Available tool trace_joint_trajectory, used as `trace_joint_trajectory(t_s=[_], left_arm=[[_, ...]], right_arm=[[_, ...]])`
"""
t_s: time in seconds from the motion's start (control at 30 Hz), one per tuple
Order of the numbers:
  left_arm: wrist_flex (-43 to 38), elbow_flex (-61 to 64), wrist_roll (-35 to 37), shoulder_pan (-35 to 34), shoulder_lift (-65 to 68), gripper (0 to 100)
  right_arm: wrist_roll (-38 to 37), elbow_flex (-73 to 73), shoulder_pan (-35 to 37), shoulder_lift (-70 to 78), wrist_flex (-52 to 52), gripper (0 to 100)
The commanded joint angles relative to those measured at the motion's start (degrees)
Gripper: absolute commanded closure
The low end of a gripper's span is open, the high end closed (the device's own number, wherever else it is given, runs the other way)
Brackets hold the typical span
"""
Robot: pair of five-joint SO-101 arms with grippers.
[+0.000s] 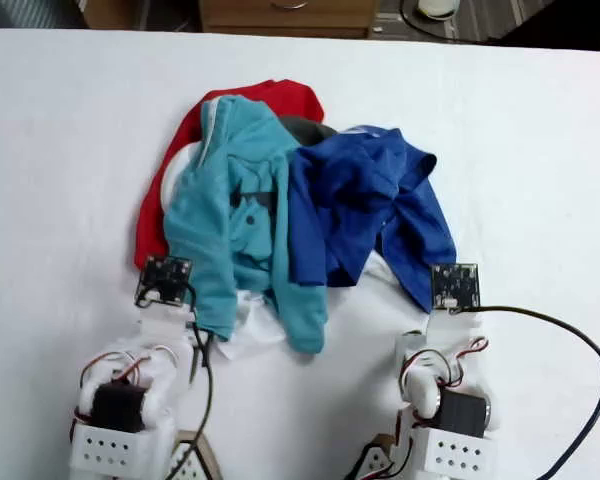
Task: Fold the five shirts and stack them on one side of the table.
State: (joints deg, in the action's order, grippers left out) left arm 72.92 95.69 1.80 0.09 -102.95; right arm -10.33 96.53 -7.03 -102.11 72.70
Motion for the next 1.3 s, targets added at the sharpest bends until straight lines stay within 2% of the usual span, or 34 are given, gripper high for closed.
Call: trace_joint_trajectory(t_s=[0.0, 1.2, 1.27], left_arm=[[-0.2, 1.5, 0.6, -0.3, -0.2, 82], [-0.2, 1.5, 0.5, -0.9, -0.2, 82], [-2.4, 1.5, 0.5, -2.1, -0.5, 82]], right_arm=[[-0.3, 0.4, -0.7, -0.7, -0.1, 76.4], [-0.6, 0.4, -0.4, -0.8, -1.2, 76.2], [-2.2, 0.4, -0.4, -0.8, -3.3, 76.2]])
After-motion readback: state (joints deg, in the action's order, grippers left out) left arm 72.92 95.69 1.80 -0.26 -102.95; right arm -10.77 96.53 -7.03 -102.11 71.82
